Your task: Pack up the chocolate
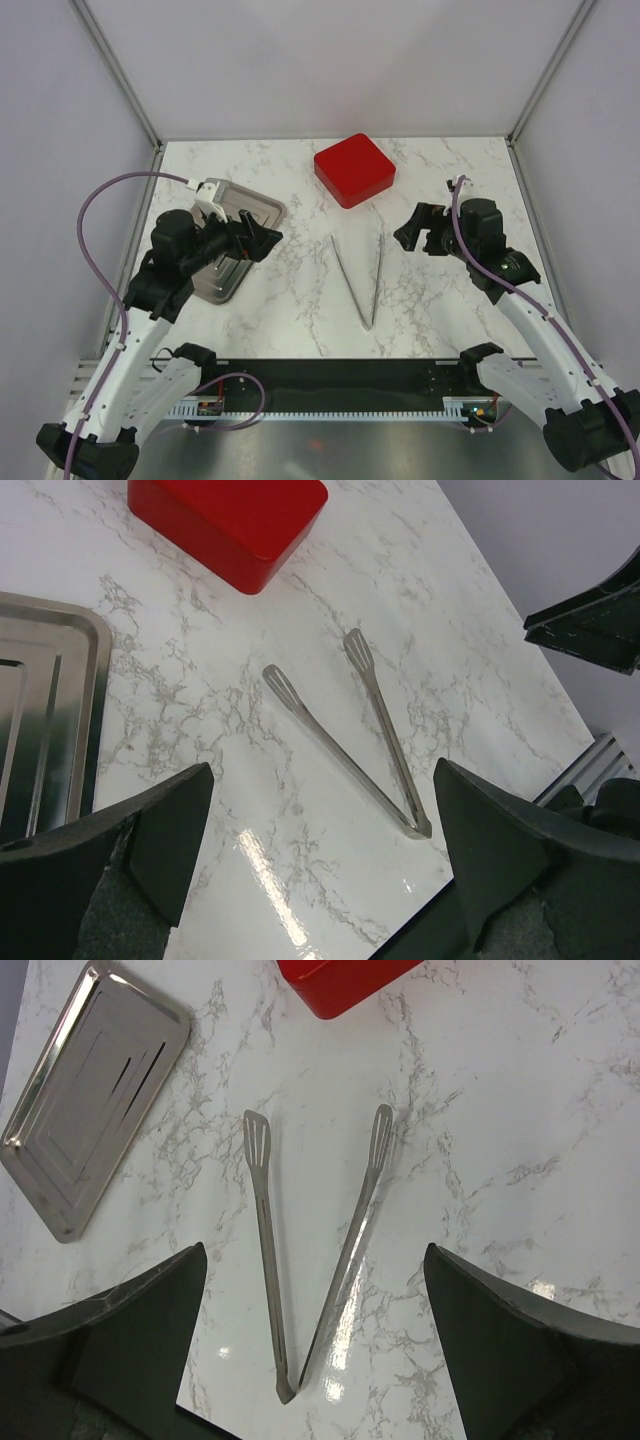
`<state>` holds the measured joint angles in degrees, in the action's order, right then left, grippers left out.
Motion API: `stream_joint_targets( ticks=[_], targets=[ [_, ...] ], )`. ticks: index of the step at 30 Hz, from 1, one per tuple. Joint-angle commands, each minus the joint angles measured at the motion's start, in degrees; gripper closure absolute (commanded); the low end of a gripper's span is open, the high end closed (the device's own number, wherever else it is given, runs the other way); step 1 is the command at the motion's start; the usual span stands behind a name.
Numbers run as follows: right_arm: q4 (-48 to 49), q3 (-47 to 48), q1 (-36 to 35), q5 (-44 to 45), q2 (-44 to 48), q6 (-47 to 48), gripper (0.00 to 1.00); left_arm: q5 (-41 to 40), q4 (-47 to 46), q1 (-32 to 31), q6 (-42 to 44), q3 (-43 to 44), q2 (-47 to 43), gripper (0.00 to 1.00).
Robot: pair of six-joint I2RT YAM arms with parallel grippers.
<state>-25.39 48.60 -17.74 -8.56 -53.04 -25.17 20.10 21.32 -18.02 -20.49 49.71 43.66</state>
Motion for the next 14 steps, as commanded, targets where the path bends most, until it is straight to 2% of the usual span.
stream_joint_targets(
  ticks=[1, 14],
  targets=[
    [-0.5, -0.1, 0.0, 2.1, 1.5, 1.0, 0.02, 0.5, -1.9, 0.0, 3.5, -1.4, -0.8, 0.00],
    [1.0, 0.1, 0.0, 5.0, 1.1, 2.1, 0.02, -0.1, -1.8, 0.0, 4.3, -2.2, -2.9, 0.00]
  ],
)
